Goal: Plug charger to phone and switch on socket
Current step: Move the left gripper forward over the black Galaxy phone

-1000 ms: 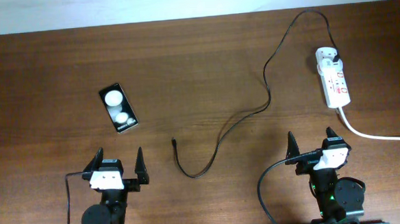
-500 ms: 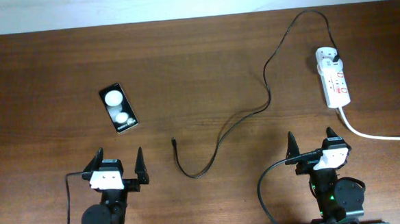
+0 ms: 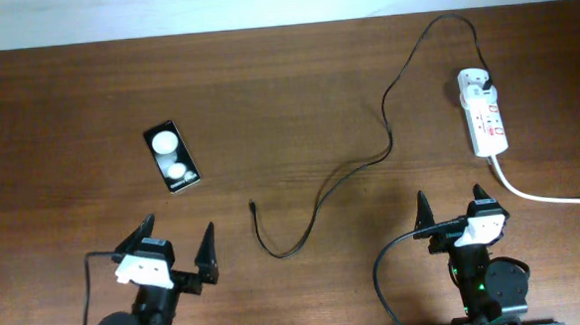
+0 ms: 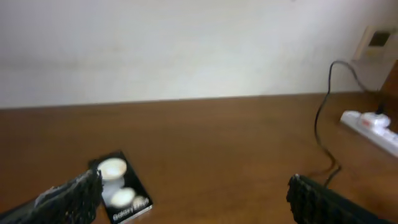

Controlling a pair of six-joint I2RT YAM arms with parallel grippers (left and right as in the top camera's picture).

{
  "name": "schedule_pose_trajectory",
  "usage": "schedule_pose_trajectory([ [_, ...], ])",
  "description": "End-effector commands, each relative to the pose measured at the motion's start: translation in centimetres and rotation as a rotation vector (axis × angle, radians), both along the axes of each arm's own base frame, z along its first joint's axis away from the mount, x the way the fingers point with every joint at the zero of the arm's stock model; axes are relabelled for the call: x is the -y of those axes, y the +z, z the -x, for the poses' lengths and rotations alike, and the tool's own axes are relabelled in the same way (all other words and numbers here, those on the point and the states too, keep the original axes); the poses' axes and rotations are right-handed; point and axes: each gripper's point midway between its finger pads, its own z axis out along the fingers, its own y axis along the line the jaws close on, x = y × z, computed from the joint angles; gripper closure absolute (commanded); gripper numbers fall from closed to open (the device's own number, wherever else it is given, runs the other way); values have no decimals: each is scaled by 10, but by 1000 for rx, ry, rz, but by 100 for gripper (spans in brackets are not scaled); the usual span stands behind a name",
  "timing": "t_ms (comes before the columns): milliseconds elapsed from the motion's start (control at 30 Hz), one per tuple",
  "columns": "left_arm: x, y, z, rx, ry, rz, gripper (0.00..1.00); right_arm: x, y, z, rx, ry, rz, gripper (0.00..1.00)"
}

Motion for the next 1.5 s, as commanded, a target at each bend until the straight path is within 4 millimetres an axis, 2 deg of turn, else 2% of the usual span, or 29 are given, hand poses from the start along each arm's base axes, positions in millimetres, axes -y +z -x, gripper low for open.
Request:
schedule_pose_trajectory([
  [0, 1, 35, 5, -42, -6, 11, 1, -4, -1, 1, 1, 23, 5, 1],
  [133, 2, 63, -6, -210, -7, -10, 1, -4, -1, 1, 1, 23, 5, 1],
  [367, 4, 74, -39, -535, -7, -37, 1, -4, -1, 1, 1, 23, 5, 1],
  [433, 5, 65, -54, -616, -7, -42, 1, -4, -1, 1, 1, 23, 5, 1],
  [600, 7, 26, -72, -773, -6, -54, 1, -4, -1, 1, 1, 23, 5, 2],
  [800, 8, -6, -87, -885, -6, -62, 1, -4, -1, 1, 1, 23, 5, 1],
  [833, 8, -15, -94, -910, -6, -64, 30, -4, -1, 1, 1, 23, 5, 1],
  [867, 9, -18, -96, -916, -6, -64, 45, -4, -1, 1, 1, 23, 5, 2],
  [933, 9, -28, -101, -948, 3, -54, 98, -4, -1, 1, 1, 23, 5, 1],
  [967, 9, -33, -103, -961, 3, -55, 100, -4, -1, 1, 1, 23, 5, 1],
  [1067, 7, -48, -114, -1001, 38, -37, 100, -4, -1, 1, 1, 23, 5, 1],
  [1100, -1, -53, -122, -1006, 118, -10, 100, -4, -1, 1, 1, 23, 5, 1],
  [1133, -12, -53, -136, -969, 202, -3, 95, -4, -1, 1, 1, 23, 5, 1],
  [1167, -15, -47, -145, -938, 225, 0, 92, -4, -1, 1, 1, 23, 5, 2],
  [1267, -33, -9, -184, -835, 343, -14, 91, -4, -1, 1, 1, 23, 5, 1],
  [1333, -39, -7, -200, -813, 382, -31, 92, -4, -1, 1, 1, 23, 5, 1],
  [1367, -39, -16, -213, -809, 390, -35, 90, -4, -1, 1, 1, 23, 5, 2],
  [1400, -39, -30, -223, -824, 391, -39, 79, -4, -1, 1, 1, 23, 5, 1],
  [1433, -39, -44, -230, -844, 393, -44, 48, -4, -1, 1, 1, 23, 5, 2],
  [1467, -40, -54, -233, -861, 400, -52, 27, -4, -1, 1, 1, 23, 5, 1],
])
